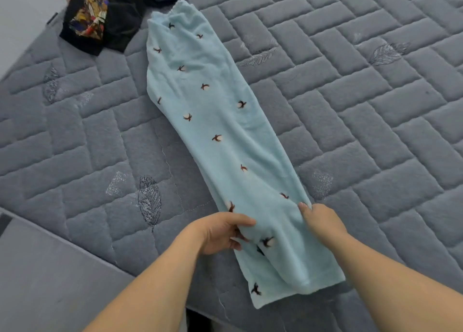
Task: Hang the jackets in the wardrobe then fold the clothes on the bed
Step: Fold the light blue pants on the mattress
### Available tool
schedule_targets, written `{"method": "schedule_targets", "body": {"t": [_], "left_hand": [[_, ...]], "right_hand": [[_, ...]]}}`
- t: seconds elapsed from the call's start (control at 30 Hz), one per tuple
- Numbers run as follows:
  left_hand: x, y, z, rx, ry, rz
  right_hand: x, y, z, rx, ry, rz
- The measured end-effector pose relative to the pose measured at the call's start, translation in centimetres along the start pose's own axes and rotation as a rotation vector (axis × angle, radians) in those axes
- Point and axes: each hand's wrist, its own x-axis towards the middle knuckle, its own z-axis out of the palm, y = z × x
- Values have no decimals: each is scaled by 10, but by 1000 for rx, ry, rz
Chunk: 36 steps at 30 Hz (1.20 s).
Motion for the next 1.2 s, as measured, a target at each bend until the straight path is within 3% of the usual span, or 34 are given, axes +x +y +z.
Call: {"method": "schedule_targets", "body": {"t": [0.1, 0.2, 0.27, 0.4, 0.5, 0.57, 0.63, 0.67, 0.7, 0.73, 0.8, 0.87, 0.97, 1.13, 1.2], "left_hand": [[3, -12, 20, -119, 77, 122], [8, -26, 34, -263, 76, 102], [7, -35, 40, -148, 45, -19], [2, -52, 44, 310, 18, -371], [3, -62, 42, 469, 360, -353], [4, -71, 42, 749, 685, -159], [2, -77, 50, 1221, 930, 167], [2, -79, 54, 1429, 915, 420], [2, -84, 59, 1623, 794, 620], [2, -89, 62, 1775, 612, 672], [6, -99, 67, 1869, 381, 359], [14, -113, 74, 1853, 299, 58], [22, -127, 92, 1825, 396, 5], [26, -95, 99, 1755, 631, 243], [20, -61, 98, 1613, 559, 125]], "right_hand": [[-1, 7, 0, 12, 4, -7], [0, 9, 2, 11, 14, -15], [1, 10, 2, 17, 19, -7], [-1, 18, 4, 29, -32, -8], [-5, 30, 4, 50, -149, -6], [-8, 38, 3, 57, -241, 1], [-8, 42, 1, 121, -311, 13], [-9, 41, -1, 150, -329, 16], [-9, 41, -2, 157, -336, 20], [-9, 40, -3, 162, -327, 23], [-10, 38, -2, 192, -305, 54], [-15, 36, -3, 283, -355, 109], [-24, 33, -2, 164, -476, 107], [-33, 18, -3, -284, -516, 6], [-40, 7, -13, -353, -499, -21]]}}
